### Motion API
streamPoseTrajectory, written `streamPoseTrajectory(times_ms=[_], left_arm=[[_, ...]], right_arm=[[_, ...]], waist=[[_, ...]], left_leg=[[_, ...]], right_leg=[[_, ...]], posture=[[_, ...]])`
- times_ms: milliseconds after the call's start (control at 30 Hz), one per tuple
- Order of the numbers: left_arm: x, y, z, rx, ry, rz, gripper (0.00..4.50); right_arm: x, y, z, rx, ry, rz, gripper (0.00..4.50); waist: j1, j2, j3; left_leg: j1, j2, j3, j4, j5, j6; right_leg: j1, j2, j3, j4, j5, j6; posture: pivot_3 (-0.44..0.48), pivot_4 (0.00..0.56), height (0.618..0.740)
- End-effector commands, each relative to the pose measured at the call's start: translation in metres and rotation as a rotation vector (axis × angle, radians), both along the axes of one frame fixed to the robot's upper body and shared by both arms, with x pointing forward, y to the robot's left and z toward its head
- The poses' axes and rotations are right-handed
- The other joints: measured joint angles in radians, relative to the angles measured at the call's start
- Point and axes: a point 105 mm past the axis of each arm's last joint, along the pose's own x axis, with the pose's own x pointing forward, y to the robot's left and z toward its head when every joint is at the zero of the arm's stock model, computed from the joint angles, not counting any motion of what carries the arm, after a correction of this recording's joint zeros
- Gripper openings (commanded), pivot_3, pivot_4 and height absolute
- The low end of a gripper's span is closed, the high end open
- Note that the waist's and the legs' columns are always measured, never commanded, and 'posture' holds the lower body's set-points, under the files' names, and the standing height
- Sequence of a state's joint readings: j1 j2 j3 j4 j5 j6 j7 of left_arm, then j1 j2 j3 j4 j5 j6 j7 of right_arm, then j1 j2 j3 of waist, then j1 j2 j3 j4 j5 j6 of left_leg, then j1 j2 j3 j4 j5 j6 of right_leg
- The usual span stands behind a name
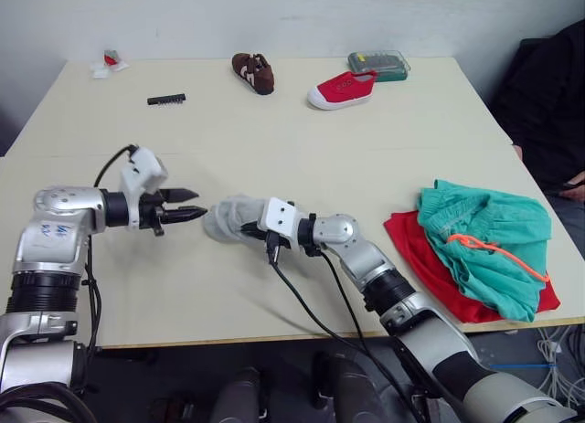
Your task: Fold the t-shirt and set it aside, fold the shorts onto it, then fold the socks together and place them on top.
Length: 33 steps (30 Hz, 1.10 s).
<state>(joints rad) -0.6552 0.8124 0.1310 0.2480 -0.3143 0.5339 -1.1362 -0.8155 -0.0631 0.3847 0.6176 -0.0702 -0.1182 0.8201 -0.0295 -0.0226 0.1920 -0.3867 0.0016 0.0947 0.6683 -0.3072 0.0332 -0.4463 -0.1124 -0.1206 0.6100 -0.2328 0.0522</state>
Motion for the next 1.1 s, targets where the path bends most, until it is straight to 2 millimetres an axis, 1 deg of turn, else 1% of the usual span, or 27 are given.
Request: streamPoseTrajectory(times_ms=[33, 67, 100, 167, 200, 233, 267, 300, 367, 467, 500, 600, 733, 833, 933, 1033, 1100], left_arm=[[-0.005, -0.037, 0.038, -0.093, -0.083, -0.119, 2.81], [-0.004, -0.044, 0.037, -0.089, -0.084, -0.132, 2.81], [-0.003, -0.047, 0.036, -0.084, -0.083, -0.136, 2.81], [0.002, -0.059, 0.024, -0.031, -0.075, -0.146, 2.81], [0.007, -0.064, 0.015, -0.004, -0.068, -0.136, 2.62], [0.012, -0.067, 0.004, 0.039, -0.06, -0.126, 2.4], [0.015, -0.068, -0.002, 0.066, -0.056, -0.118, 2.19], [0.02, -0.064, -0.012, 0.119, -0.057, -0.096, 1.92], [0.025, -0.055, -0.024, 0.188, -0.056, -0.07, 1.26], [0.027, -0.044, -0.031, 0.22, -0.042, -0.047, 0.26], [0.027, -0.041, -0.033, 0.228, -0.039, -0.044, 0.01], [0.029, -0.032, -0.039, 0.272, -0.04, -0.032, 0.01], [0.031, -0.031, -0.046, 0.279, -0.034, -0.029, 0.01], [0.032, -0.031, -0.049, 0.27, -0.031, -0.025, 0.0], [0.032, -0.03, -0.051, 0.269, -0.032, -0.022, 0.0], [0.032, -0.026, -0.055, 0.278, -0.03, -0.014, 0.0], [0.032, -0.021, -0.059, 0.297, -0.03, -0.005, 0.0]], right_arm=[[0.001, 0.007, 0.005, 0.0, -0.014, 0.004, 0.0], [0.001, 0.007, 0.005, -0.001, -0.016, 0.005, 0.0], [0.001, 0.008, 0.005, -0.002, -0.017, 0.006, 0.0], [0.001, 0.009, 0.006, -0.001, -0.018, 0.002, 0.0], [0.002, 0.009, 0.006, -0.002, -0.023, -0.002, 0.0], [0.003, 0.009, 0.007, -0.002, -0.025, -0.005, 0.0], [0.003, 0.01, 0.007, -0.002, -0.026, -0.007, 0.0], [0.004, 0.009, 0.009, 0.001, -0.028, -0.012, 0.0], [0.005, 0.009, 0.01, 0.005, -0.028, -0.024, 0.0], [0.006, 0.007, 0.009, 0.003, -0.03, -0.036, 0.0], [0.006, 0.007, 0.009, 0.002, -0.028, -0.038, 0.0], [0.005, 0.006, 0.008, 0.004, -0.022, -0.043, 0.0], [0.004, 0.007, 0.008, 0.023, 0.0, -0.043, 0.0], [0.002, 0.007, 0.01, 0.052, 0.039, -0.045, 0.61], [0.0, 0.007, 0.019, 0.094, 0.047, -0.042, 1.6], [-0.008, 0.006, 0.038, 0.192, 0.123, -0.012, 2.68], [-0.01, 0.002, 0.049, 0.23, 0.154, -0.014, 2.68]], waist=[[0.003, 0.0, 0.0], [0.001, 0.0, 0.0], [0.0, 0.0, 0.0], [-0.006, 0.0, 0.0], [-0.007, 0.0, 0.0], [-0.007, 0.0, 0.0], [-0.007, 0.0, 0.0], [-0.009, 0.0, 0.0], [-0.011, 0.0, 0.0], [-0.013, 0.0, 0.0], [-0.012, 0.0, 0.0], [-0.01, 0.0, 0.0], [-0.006, 0.0, 0.0], [-0.005, 0.0, 0.0], [-0.004, 0.0, 0.0], [-0.003, 0.0, 0.0], [-0.003, 0.0, 0.0]], left_leg=[[0.0, 0.0, -0.001, 0.0, 0.0, 0.0], [0.0, -0.001, -0.001, 0.0, 0.0, 0.0], [0.0, -0.002, 0.0, 0.0, 0.0, 0.0], [0.001, -0.001, 0.0, 0.0, 0.0, 0.0], [0.001, -0.001, 0.001, -0.001, 0.001, -0.001], [0.001, -0.001, 0.001, -0.001, 0.001, -0.001], [0.001, 0.0, 0.001, -0.001, 0.001, -0.002], [0.001, 0.0, 0.001, -0.001, 0.002, -0.002], [0.001, 0.001, 0.001, -0.001, 0.002, -0.002], [0.001, 0.001, 0.001, -0.001, 0.002, -0.002], [0.001, 0.001, 0.001, -0.001, 0.002, -0.002], [0.001, 0.001, 0.001, -0.001, 0.002, -0.002], [0.001, 0.001, 0.001, -0.001, 0.002, -0.002], [0.001, 0.001, 0.001, -0.001, 0.002, -0.002], [0.001, 0.001, 0.001, -0.001, 0.002, -0.002], [0.001, 0.001, 0.001, -0.001, 0.002, -0.002], [0.001, 0.001, 0.001, -0.001, 0.002, -0.002]], right_leg=[[0.001, 0.0, 0.0, 0.0, 0.0, 0.0], [0.001, -0.001, 0.0, 0.0, 0.0, 0.0], [0.001, -0.001, 0.0, 0.0, 0.0, 0.0], [0.001, 0.0, 0.001, 0.0, 0.0, 0.0], [0.001, 0.0, 0.001, 0.0, 0.0, 0.0], [0.001, 0.001, 0.001, 0.0, 0.0, 0.0], [0.001, 0.002, 0.001, 0.001, 0.0, 0.0], [0.001, 0.002, 0.001, 0.001, 0.0, 0.0], [0.0, 0.003, 0.001, 0.001, 0.0, 0.0], [0.0, 0.003, 0.001, 0.001, -0.001, -0.001], [0.0, 0.003, 0.001, 0.001, -0.001, -0.001], [0.0, 0.002, 0.001, 0.001, -0.001, -0.001], [0.0, 0.002, 0.001, 0.001, -0.001, -0.001], [0.0, 0.002, 0.001, 0.001, -0.001, -0.001], [0.0, 0.002, 0.001, 0.001, -0.001, -0.001], [0.0, 0.002, 0.001, 0.001, -0.001, -0.001], [0.0, 0.002, 0.001, 0.001, -0.001, -0.001]], posture=[[0.0, 0.15, 0.74], [0.0, 0.15, 0.74], [0.0, 0.15, 0.74], [0.0, 0.15, 0.74], [0.0, 0.15, 0.74], [0.0, 0.15, 0.74], [0.0, 0.15, 0.74], [0.0, 0.15, 0.74], [0.0, 0.15, 0.74], [0.0, 0.15, 0.74], [0.0, 0.15, 0.74], [0.0, 0.15, 0.74], [0.0, 0.15, 0.74], [0.0, 0.15, 0.74], [0.0, 0.15, 0.74], [0.0, 0.15, 0.74], [0.0, 0.15, 0.74]])
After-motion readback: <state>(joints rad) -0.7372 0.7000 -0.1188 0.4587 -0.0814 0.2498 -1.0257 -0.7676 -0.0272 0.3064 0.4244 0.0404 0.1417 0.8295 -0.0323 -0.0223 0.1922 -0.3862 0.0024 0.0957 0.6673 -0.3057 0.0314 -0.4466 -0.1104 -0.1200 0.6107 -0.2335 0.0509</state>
